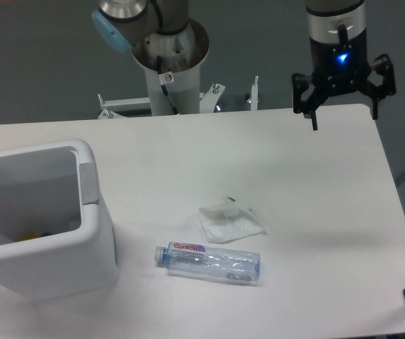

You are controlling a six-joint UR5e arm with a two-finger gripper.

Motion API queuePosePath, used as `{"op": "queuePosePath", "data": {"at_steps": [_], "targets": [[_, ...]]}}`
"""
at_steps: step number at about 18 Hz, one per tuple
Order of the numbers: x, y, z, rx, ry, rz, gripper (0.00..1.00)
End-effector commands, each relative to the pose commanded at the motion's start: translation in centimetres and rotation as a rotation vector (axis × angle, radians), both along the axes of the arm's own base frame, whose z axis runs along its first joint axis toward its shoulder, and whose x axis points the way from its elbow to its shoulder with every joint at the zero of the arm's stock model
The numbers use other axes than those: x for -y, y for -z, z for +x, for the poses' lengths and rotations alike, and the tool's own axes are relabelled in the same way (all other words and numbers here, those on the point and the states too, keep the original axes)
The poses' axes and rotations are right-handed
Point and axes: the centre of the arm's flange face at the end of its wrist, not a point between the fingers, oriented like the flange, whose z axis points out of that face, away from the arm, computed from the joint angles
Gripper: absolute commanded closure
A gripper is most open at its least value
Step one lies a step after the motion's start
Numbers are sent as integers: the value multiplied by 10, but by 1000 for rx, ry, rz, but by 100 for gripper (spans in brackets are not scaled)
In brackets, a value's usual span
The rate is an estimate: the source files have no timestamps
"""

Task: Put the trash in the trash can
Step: 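Move the open gripper down over the crumpled clear plastic bag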

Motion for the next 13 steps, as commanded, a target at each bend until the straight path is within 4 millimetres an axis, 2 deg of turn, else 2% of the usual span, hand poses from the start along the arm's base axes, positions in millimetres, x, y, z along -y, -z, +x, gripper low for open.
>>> {"op": "queuePosePath", "data": {"at_steps": [2, 6, 8, 11, 13], "targets": [[-2, 5, 3, 10, 5, 1, 0], [-13, 38, 10, 70, 8, -20, 0], [-27, 73, 23, 106, 42, -41, 0], [-29, 121, 36, 81, 59, -30, 0], [-33, 140, 49, 90, 131, -65, 0]]}}
